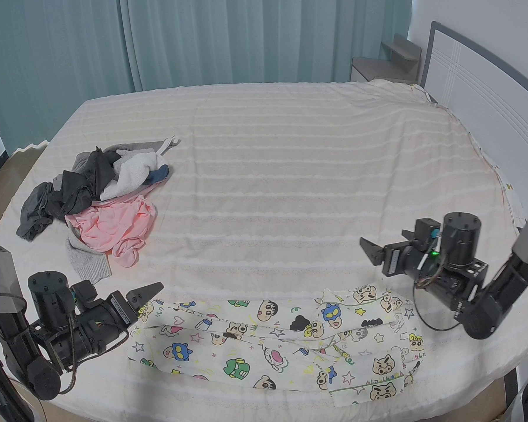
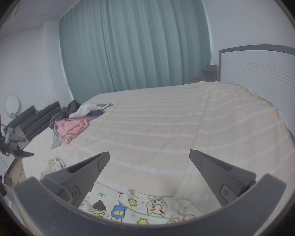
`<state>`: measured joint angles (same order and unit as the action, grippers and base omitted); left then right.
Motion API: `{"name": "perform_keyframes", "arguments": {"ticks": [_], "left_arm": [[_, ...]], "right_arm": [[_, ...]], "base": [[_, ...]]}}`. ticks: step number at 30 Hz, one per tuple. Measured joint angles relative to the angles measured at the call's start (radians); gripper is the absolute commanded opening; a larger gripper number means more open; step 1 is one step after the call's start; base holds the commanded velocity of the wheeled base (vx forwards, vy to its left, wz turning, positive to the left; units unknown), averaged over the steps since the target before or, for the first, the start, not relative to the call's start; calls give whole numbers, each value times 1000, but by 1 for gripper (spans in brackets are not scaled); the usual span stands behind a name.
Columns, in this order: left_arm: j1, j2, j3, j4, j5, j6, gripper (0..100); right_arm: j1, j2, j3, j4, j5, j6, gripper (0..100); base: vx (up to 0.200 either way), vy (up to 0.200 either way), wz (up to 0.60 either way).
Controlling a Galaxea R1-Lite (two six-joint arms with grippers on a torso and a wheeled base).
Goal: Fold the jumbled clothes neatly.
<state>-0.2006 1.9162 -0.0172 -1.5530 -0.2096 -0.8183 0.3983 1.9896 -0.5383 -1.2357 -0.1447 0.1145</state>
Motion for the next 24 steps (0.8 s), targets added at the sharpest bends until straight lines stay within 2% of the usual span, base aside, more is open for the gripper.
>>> {"name": "perform_keyframes", "arguments": {"ticks": [4, 6, 9, 14, 20, 24], "left_arm": [[-4, -8, 0, 33, 5, 180, 100], [-4, -11, 0, 88, 7, 271, 100], [-3, -17, -12, 216, 9, 351, 100], [-2, -31, -102, 400, 8, 374, 100], [-17, -47, -318, 680, 20, 376, 100], [-46, -50, -468, 842, 67, 378, 100]], "right_arm": [[-35, -140, 136, -8, -36, 32, 100], [-56, -211, 202, -11, -54, 47, 100], [-97, -309, 280, -14, -71, 64, 100], [-136, -409, 354, -16, -79, 74, 100], [-154, -489, 431, -16, -76, 100, 100], [-161, -526, 460, -18, -63, 121, 100]], "base": [[0, 0, 0], [0, 0, 0], [0, 0, 0], [0, 0, 0], [0, 0, 0], [0, 0, 0]]}}
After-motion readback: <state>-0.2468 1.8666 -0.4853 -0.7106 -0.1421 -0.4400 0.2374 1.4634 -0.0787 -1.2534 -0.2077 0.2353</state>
